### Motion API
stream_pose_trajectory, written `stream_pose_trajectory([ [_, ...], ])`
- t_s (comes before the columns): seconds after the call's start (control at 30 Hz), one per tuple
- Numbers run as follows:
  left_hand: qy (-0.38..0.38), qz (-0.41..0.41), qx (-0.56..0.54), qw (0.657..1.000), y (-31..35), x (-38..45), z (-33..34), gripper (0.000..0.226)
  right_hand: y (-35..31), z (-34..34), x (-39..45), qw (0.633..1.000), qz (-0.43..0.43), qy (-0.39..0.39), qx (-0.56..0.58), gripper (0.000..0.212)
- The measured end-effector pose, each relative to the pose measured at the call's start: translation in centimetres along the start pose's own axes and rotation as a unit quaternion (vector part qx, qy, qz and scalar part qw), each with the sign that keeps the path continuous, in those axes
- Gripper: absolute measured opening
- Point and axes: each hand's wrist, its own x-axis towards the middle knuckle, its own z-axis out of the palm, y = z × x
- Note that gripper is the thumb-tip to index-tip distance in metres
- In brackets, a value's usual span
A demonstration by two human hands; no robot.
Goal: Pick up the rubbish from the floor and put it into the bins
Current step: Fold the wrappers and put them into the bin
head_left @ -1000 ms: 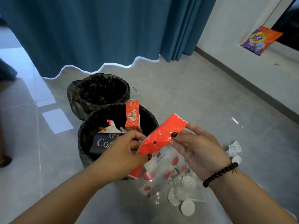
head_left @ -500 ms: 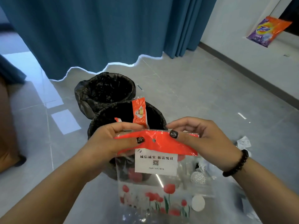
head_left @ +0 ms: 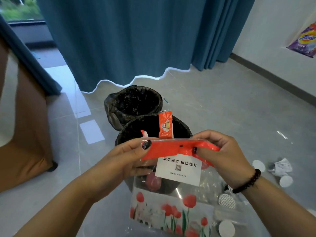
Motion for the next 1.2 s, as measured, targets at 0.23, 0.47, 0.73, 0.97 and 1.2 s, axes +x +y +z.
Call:
stream_pose_trajectory([
  [0.23, 0.092, 0.011, 0.041, 0.995, 0.2, 0.1, 0.2, 0.050, 0.2, 0.4, -0.1, 0.995, 0.049, -0.052, 0.074, 0.026],
  [0.47, 0.064, 0.028, -0.080, 0.994, -0.4, 0.4, -1.0, 0.034, 0.5, -1.8, -0.4, 0.985, 0.057, -0.058, 0.150, 0.023],
  [0.73, 0.013, 0.075, -0.129, 0.989, 0.3, 0.2, -0.2, 0.046, -0.2, -2.7, -0.6, 0.991, 0.027, -0.056, 0.118, 0.017],
  [0.97, 0.035, 0.065, -0.099, 0.992, 0.1, 1.0, 0.0, 0.038, -0.3, -4.2, -0.5, 0.988, 0.021, -0.087, 0.129, 0.028],
  [1.2, 0.023, 0.068, -0.095, 0.993, -0.2, 1.1, -0.2, 0.035, 0.1, -4.1, -0.2, 0.988, 0.019, -0.078, 0.133, 0.027],
])
